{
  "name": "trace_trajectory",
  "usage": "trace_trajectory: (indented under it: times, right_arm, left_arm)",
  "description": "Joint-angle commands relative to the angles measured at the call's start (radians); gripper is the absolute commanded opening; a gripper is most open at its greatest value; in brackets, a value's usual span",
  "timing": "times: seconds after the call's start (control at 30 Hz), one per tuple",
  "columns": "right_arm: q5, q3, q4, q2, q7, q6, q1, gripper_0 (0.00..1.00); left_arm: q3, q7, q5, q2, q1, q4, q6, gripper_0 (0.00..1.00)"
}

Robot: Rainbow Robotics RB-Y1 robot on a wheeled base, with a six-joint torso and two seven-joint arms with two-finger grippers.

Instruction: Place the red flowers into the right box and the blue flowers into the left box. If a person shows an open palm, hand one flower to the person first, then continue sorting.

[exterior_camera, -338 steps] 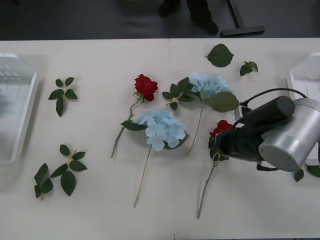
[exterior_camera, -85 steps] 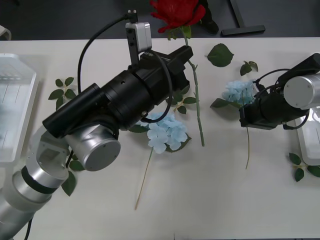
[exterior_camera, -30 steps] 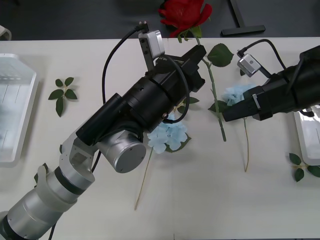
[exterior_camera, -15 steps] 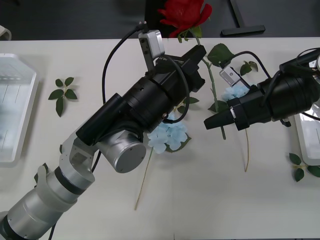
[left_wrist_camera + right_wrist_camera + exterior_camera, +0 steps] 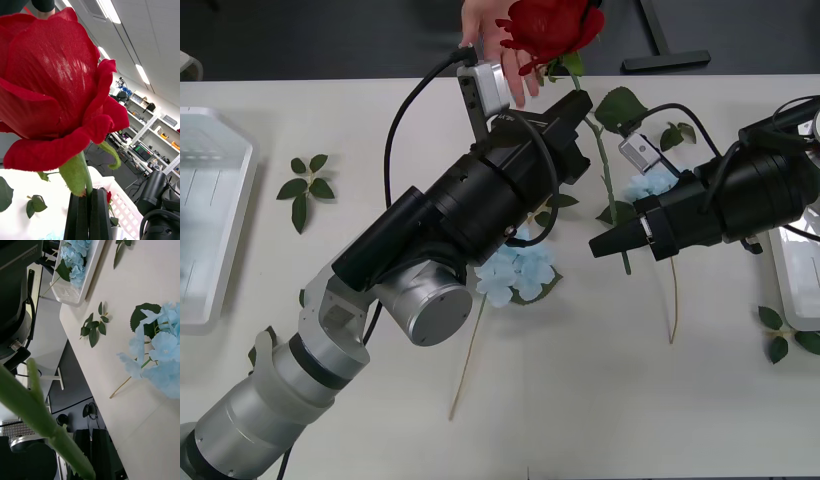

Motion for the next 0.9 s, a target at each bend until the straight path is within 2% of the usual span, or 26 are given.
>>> trace_trajectory:
  times: [0.03,0.07,0.1,0.13,0.17,0.23,0.27,0.33,0.9]
  right_arm:
    - [0.001,0.000,-0.034,0.001,-0.035,0.008,-0.021,0.00]
    - [0.000,0.000,-0.034,0.001,-0.035,0.007,-0.021,0.00]
    - [0.000,0.000,-0.034,0.001,-0.036,0.007,-0.021,0.00]
    - [-0.002,0.000,-0.034,0.001,-0.036,0.007,-0.021,0.00]
    - [-0.004,0.000,-0.034,0.001,-0.036,0.007,-0.021,0.00]
    - [-0.005,0.000,-0.034,0.001,-0.038,0.007,-0.021,0.00]
    - [-0.007,0.000,-0.034,0.001,-0.038,0.007,-0.021,0.00]
    - [-0.010,0.000,-0.034,0.001,-0.038,0.007,-0.021,0.00]
    - [-0.016,0.000,-0.036,-0.020,-0.043,-0.016,-0.018,0.00]
  left_arm:
    - [-0.013,-0.016,0.001,-0.012,-0.043,-0.017,-0.016,0.00]
    - [-0.013,-0.016,0.001,-0.012,-0.043,-0.017,-0.016,0.00]
    - [-0.013,-0.016,0.001,-0.012,-0.043,-0.017,-0.016,0.23]
    - [-0.013,-0.016,0.001,-0.012,-0.043,-0.017,-0.016,0.50]
    - [-0.013,-0.016,0.001,-0.012,-0.043,-0.017,-0.016,0.71]
    - [-0.013,-0.016,0.001,-0.012,-0.043,-0.017,-0.016,0.91]
    - [-0.013,-0.016,0.001,-0.012,-0.043,-0.017,-0.016,0.96]
    - [-0.013,-0.016,0.001,-0.012,-0.043,-0.017,-0.016,1.00]
    - [-0.013,-0.016,0.001,-0.012,-0.043,-0.017,-0.016,1.00]
